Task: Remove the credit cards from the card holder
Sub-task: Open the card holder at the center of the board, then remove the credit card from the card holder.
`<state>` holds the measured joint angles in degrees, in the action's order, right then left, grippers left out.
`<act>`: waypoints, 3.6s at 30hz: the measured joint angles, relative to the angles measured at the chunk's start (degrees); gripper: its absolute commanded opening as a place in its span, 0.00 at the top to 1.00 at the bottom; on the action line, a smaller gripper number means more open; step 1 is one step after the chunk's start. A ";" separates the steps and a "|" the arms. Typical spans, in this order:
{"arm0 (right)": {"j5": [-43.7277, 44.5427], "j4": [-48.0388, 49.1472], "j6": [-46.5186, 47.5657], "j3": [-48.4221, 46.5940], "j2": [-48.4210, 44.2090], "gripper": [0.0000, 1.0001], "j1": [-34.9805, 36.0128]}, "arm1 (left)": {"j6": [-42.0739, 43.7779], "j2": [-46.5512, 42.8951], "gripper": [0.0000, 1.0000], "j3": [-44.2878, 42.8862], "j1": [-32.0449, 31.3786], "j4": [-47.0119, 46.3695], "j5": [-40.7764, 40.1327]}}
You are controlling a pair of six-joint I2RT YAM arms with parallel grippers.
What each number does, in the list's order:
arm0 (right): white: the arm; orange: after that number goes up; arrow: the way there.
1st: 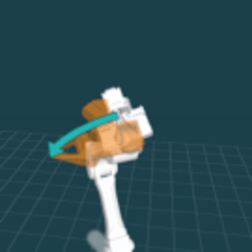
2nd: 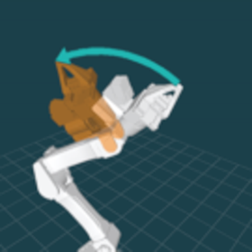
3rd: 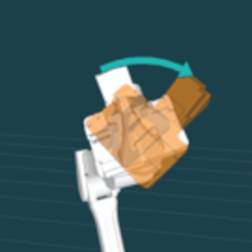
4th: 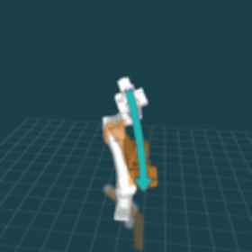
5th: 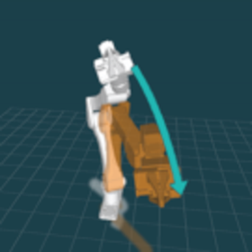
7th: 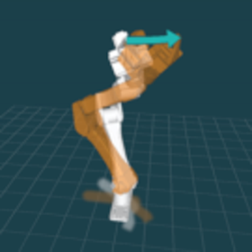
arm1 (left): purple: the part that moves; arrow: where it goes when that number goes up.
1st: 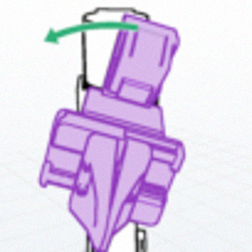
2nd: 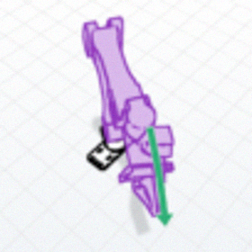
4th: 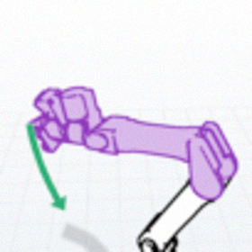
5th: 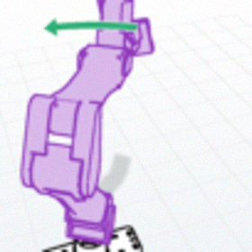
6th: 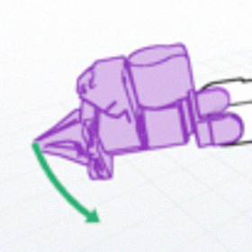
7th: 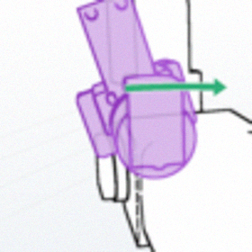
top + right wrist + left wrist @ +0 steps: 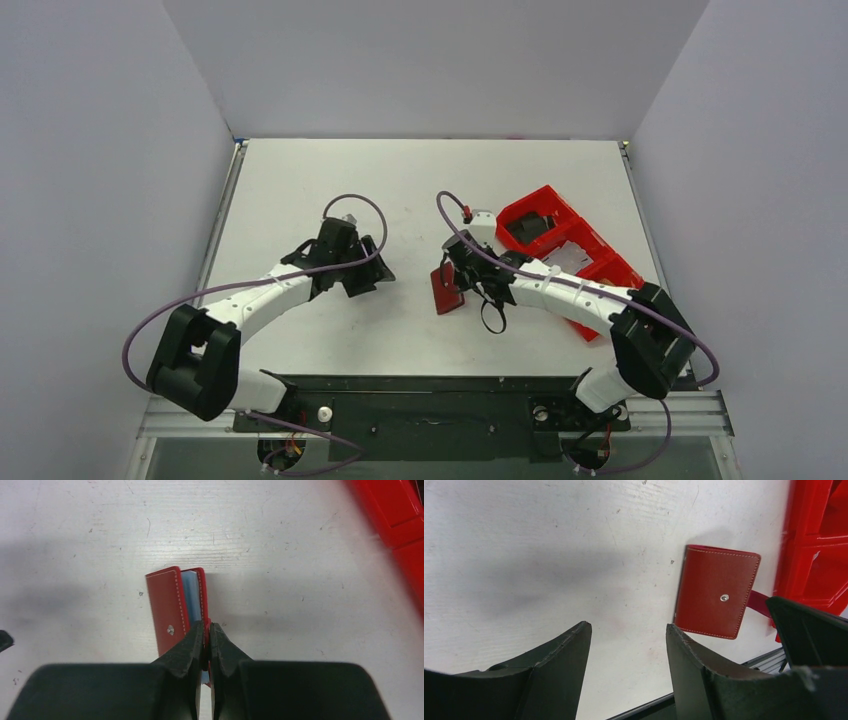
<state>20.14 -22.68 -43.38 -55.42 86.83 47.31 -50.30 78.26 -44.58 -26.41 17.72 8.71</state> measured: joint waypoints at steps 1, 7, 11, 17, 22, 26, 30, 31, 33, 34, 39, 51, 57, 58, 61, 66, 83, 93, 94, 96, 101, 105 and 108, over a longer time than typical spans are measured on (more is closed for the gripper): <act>0.02 -0.44 -0.15 -0.13 -0.61 1.00 0.13 | 0.00 0.31 0.44 0.22 -0.26 -0.46 0.35; 0.02 -1.88 -0.96 -1.64 -2.21 1.00 2.38 | 0.22 2.34 0.42 0.72 -2.34 -3.10 2.23; 0.00 -2.23 -1.27 -2.89 -2.21 1.00 3.93 | 0.26 3.63 0.42 0.85 -3.26 -4.48 2.95; 0.02 -2.67 -1.49 -3.96 -2.21 1.00 4.81 | 0.57 4.02 0.42 0.85 -3.54 -4.81 3.26; 0.22 -3.15 -1.46 -4.42 -2.21 1.00 4.81 | 1.11 4.02 0.42 0.85 -3.54 -4.70 2.56; 0.59 -3.67 -1.44 -4.50 -2.21 1.00 4.81 | 1.31 4.02 0.42 0.85 -3.54 -4.68 2.10; 1.36 -4.59 -1.44 -4.50 -2.19 1.00 4.48 | 1.42 4.07 0.43 0.85 -3.80 -4.63 1.77; 1.46 -4.85 -1.44 -4.50 -2.19 1.00 4.22 | 1.46 4.11 0.43 0.85 -3.96 -4.61 1.64; 1.57 -5.22 -1.46 -4.24 -2.19 1.00 2.99 | 1.49 4.28 0.45 0.83 -4.35 -4.57 1.40; 1.68 -5.27 -1.46 -3.82 -2.19 1.00 2.10 | 1.51 4.42 0.46 0.83 -4.59 -4.48 1.25; 1.97 -5.81 -1.46 -0.28 -0.15 1.00 -2.64 | 1.51 5.81 0.53 0.66 -5.51 -4.22 0.52; 1.40 -5.55 -1.20 1.20 9.51 1.00 -3.28 | 1.49 10.80 0.61 -3.89 -8.94 -3.56 -1.01; 1.05 -3.80 -1.03 1.60 9.51 1.00 -3.28 | 1.53 13.44 0.64 -6.43 -10.27 -3.21 -1.51; 1.03 -3.50 -0.98 1.70 9.51 1.00 -3.28 | 1.53 13.92 0.64 -6.86 -10.45 -3.15 -1.62; 0.90 -2.47 -0.79 1.92 9.49 1.00 -3.28 | 1.55 15.15 0.66 -8.02 -11.06 -2.93 -1.86; -0.59 -0.48 -0.81 1.97 9.51 1.00 -3.28 | 1.66 17.16 0.67 -10.14 -12.35 -2.84 -2.01; -6.49 3.58 -1.18 5.84 -0.85 0.56 -3.91 | 0.31 23.67 0.67 -16.24 -16.31 -3.39 -0.52; -5.60 2.16 -1.77 5.84 -10.95 0.58 -4.94 | -0.28 27.82 0.78 -19.67 -17.70 -3.69 -0.42; -5.60 2.01 -1.86 5.84 -11.37 0.59 -5.09 | -0.33 28.37 0.78 -20.02 -17.70 -3.76 -0.33; -5.60 1.92 -1.95 5.84 -11.65 0.60 -5.49 | -0.42 29.35 0.80 -20.50 -17.81 -3.85 -0.24; -5.68 1.55 -1.95 6.21 -11.65 0.62 -6.25 | -0.48 31.63 0.81 -22.77 -18.16 -3.63 0.50; -6.58 1.60 -1.95 6.49 -11.54 0.62 -6.91 | -0.11 32.39 0.81 -24.15 -18.51 -2.60 0.55; -7.96 1.73 -1.86 6.49 -11.13 0.63 -7.58 | 0.31 32.39 0.80 -24.61 -18.53 -1.57 0.22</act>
<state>12.19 -20.95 -45.23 -48.93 75.70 39.72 -50.00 110.65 -69.19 -44.95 16.14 8.93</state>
